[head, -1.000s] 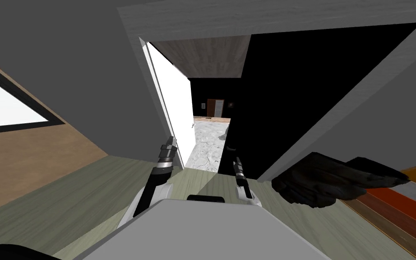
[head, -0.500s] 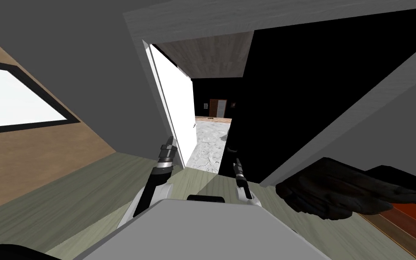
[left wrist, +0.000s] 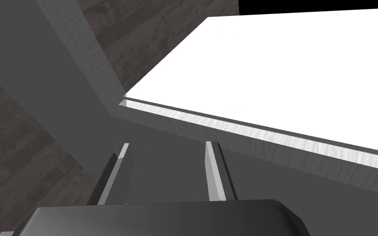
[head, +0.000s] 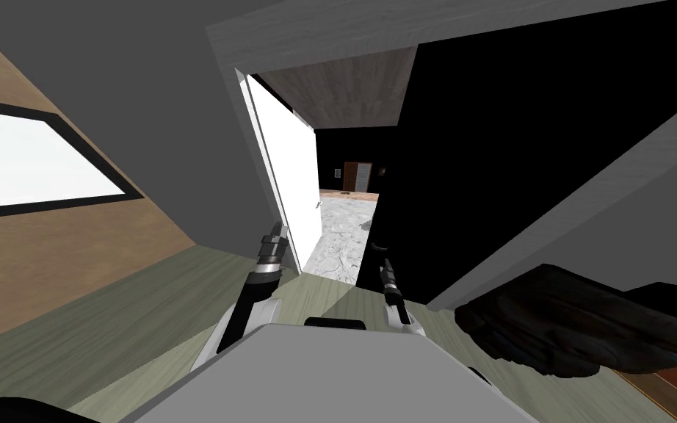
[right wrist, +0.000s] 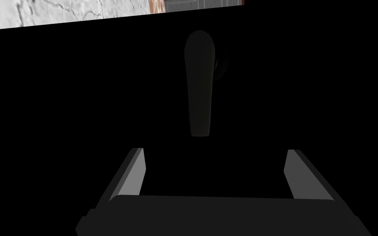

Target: Push the door open

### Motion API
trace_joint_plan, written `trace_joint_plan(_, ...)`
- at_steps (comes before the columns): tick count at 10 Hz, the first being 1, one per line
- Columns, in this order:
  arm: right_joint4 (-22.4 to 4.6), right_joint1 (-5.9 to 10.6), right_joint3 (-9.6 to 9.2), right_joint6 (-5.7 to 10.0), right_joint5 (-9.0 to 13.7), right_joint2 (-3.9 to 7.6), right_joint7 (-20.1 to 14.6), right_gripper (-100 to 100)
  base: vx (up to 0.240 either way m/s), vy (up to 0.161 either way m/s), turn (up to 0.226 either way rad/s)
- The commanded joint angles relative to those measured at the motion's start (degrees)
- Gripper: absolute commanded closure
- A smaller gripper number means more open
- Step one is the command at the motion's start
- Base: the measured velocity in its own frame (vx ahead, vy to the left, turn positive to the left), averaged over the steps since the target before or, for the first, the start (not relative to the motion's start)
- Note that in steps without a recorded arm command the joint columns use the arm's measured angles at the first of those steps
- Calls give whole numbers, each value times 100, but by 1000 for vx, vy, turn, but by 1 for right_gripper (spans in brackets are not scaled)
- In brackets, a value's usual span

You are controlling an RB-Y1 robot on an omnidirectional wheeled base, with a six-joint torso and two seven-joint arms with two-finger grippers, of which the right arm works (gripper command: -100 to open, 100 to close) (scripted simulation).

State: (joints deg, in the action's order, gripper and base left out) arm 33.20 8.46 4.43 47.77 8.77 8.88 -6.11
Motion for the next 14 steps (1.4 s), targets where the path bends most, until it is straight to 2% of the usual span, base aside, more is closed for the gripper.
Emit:
trace_joint_plan(1,-19,9,12,11,7,-2,7,-100,151,-26,28)
trace_joint_plan(9,-71,11,77,45,45,-15,45,-100,181,-36,24)
trace_joint_plan(10,-71,11,77,45,45,-15,45,100,-10,1,-4)
trace_joint_plan(14,-71,11,77,45,45,-15,45,100,-11,1,2)
